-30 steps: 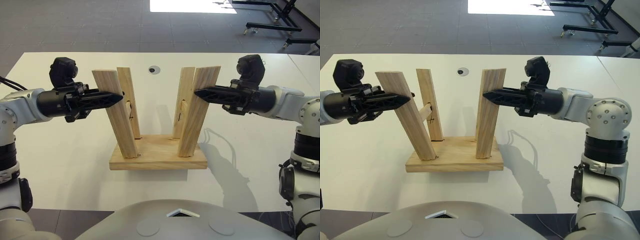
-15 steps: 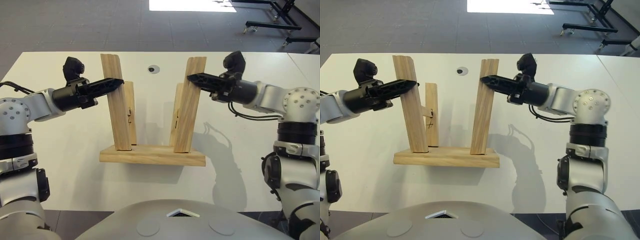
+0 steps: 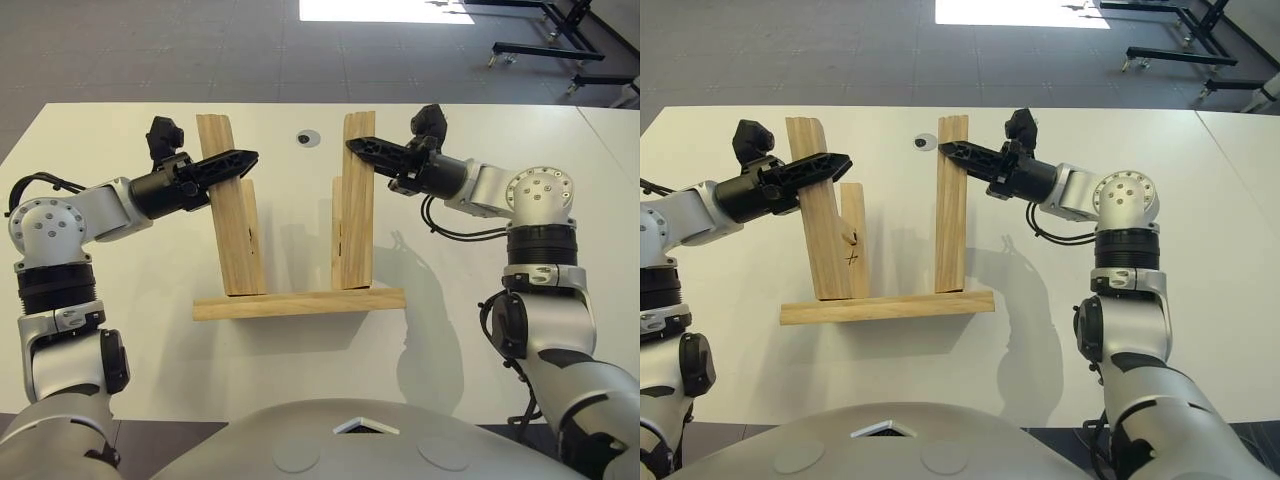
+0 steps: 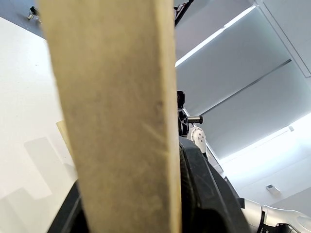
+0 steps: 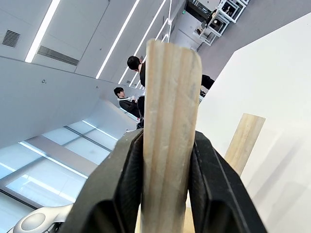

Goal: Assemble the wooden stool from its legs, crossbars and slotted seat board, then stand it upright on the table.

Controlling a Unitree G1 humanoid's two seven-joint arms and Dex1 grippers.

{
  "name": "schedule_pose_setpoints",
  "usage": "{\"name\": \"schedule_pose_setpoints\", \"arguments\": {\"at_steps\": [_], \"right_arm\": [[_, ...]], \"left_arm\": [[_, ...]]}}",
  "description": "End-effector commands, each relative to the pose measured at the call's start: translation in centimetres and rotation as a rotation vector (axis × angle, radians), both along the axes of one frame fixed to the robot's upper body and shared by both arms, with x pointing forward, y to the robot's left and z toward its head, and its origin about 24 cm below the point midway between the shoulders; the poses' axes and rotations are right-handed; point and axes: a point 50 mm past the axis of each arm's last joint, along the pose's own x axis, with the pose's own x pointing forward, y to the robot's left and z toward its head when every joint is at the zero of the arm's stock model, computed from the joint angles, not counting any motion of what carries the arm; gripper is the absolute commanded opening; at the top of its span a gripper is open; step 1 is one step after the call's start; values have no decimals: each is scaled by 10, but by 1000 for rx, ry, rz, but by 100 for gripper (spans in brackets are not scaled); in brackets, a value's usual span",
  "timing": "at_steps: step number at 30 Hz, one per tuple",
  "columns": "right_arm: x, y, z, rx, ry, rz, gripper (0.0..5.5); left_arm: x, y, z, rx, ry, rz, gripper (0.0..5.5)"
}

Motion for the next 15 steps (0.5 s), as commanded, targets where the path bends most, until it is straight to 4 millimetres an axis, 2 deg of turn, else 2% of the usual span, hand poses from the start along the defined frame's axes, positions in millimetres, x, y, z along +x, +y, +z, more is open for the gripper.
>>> {"name": "schedule_pose_setpoints", "arguments": {"at_steps": [1,8,15], "right_arm": [[-1,1,-13,-42,26,-26,206],[-4,-1,-20,-22,59,-33,337],[5,-7,-26,-20,90,-125,444]], "left_arm": [[4,-2,-8,48,14,39,154],[9,0,-25,141,74,85,265],[17,10,-28,132,79,142,359]]}}
